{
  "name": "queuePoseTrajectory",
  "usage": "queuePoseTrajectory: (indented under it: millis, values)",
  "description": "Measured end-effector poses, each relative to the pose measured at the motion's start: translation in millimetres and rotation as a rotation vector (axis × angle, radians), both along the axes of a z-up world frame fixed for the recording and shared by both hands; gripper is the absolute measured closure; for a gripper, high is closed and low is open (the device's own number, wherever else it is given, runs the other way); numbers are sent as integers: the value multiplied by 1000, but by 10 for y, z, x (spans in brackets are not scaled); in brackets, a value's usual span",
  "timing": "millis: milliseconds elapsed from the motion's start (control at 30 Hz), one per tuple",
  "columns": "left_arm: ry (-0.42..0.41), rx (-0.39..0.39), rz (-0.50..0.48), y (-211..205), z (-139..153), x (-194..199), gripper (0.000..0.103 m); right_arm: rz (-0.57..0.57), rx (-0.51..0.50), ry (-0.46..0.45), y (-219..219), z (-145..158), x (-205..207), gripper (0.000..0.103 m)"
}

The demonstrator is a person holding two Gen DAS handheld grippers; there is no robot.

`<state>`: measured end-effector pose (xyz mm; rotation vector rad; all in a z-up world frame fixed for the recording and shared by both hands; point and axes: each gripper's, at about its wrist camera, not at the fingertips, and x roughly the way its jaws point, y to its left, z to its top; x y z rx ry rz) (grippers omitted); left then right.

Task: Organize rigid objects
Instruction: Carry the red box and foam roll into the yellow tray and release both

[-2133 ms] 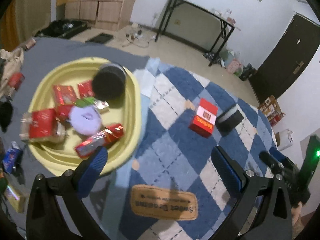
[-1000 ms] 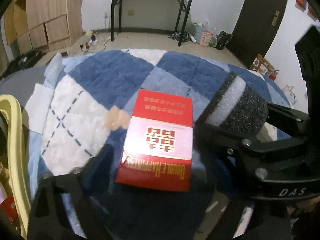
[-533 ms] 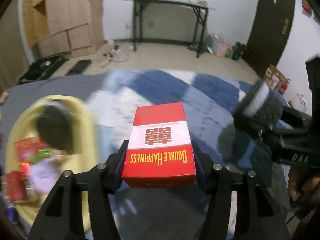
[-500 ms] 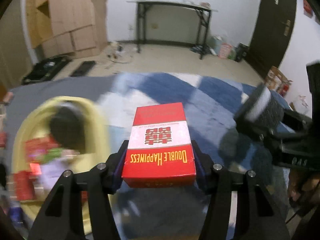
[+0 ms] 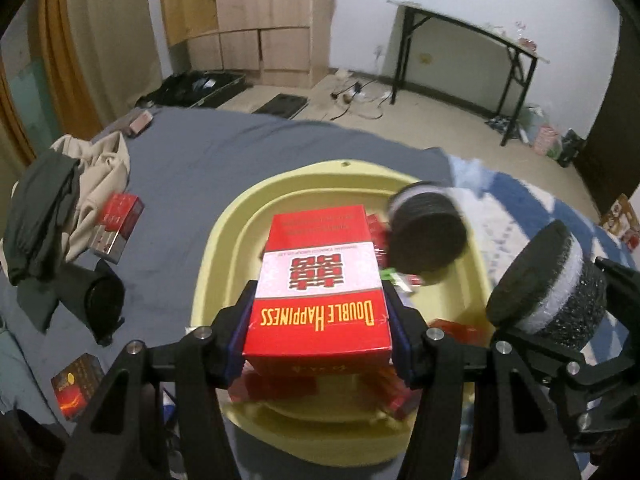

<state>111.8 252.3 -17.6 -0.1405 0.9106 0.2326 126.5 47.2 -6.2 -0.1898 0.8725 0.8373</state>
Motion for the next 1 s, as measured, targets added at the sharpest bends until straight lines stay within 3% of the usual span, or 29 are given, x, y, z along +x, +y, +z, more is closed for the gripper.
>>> queuePoseTrajectory:
  millis: [233,467,500,600,833,933,1000]
  values:
    - [7,-67,29,184,-228,152,44,-5,-80,42,455,-366,272,32]
    - [32,-98,14,148,-339,175,43,-10,-71,51,560,-460,363,30]
    - [27,-98,13,134,-310,165,41,-3,-69,50,573,-477,349,29]
    - [9,-87,33,98,-178,122,12,18,-65,26,539,-457,291,14]
    - [-103,-56,94,-95,293,-213,0,5,-4,-2,34,-187,176,0]
    - [-141,-44,102,-483,448,-365,0,-54,41,-15,-387,-74,209,0]
    - [-156,-80,160,-734,452,-468,0,-82,57,-35,-682,-38,260,0]
